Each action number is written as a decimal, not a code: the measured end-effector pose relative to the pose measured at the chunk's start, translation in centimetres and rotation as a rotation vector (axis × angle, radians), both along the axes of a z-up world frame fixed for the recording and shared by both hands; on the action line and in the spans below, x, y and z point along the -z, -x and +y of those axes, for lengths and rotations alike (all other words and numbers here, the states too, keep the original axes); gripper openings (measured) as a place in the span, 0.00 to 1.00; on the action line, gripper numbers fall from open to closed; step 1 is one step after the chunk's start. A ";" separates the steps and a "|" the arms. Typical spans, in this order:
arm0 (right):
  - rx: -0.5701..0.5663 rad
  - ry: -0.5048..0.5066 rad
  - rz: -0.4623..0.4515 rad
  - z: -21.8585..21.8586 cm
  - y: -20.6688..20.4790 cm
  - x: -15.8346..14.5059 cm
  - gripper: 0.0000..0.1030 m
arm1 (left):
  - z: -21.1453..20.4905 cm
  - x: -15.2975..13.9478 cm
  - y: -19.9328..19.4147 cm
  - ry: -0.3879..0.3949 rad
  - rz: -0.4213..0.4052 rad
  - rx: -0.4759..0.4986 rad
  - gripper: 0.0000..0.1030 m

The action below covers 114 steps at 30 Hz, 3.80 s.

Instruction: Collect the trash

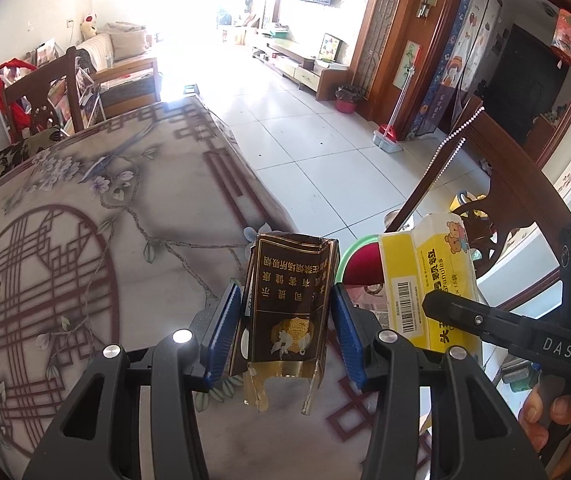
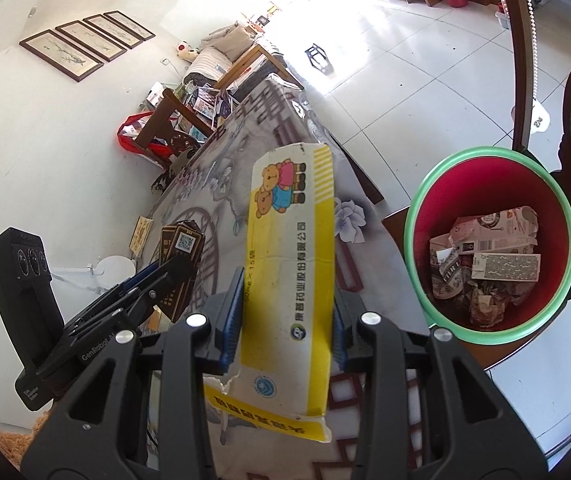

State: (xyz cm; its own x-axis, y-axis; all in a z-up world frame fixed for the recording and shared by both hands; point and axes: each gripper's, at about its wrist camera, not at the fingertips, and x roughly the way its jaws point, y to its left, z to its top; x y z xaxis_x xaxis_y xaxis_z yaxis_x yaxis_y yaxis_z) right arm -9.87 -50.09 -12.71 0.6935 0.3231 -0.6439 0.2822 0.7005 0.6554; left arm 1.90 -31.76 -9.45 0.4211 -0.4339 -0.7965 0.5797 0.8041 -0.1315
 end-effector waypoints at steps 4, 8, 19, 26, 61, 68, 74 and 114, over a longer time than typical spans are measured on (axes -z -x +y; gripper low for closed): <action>0.012 -0.002 0.004 -0.6 0.3 0.1 0.35 | -0.6 0.1 0.1 -0.003 0.002 0.011 0.43; 0.023 -0.005 0.006 -1.1 0.6 0.2 0.35 | -1.2 0.2 0.2 -0.006 0.004 0.023 0.43; 0.109 0.017 0.027 -4.4 2.0 0.9 0.35 | -2.5 0.8 0.8 -0.017 0.018 0.045 0.43; 0.227 0.111 0.095 -9.1 2.2 2.1 0.54 | -4.4 1.3 1.5 -0.023 0.040 0.087 0.43; 0.448 0.666 -0.044 -0.7 6.9 -7.1 0.96 | -0.2 -6.3 0.8 0.166 -0.153 0.041 0.92; 0.457 0.930 -0.229 10.1 3.6 -12.7 0.96 | 11.2 -10.4 -0.1 0.196 -0.309 -0.163 0.92; 0.460 0.912 -0.314 17.2 1.4 -14.2 0.96 | 18.9 -12.6 0.2 0.217 -0.417 -0.268 0.92; 0.402 0.725 -0.196 27.5 -1.2 -13.1 0.96 | 30.4 -11.9 -0.7 0.197 -0.370 -0.373 0.92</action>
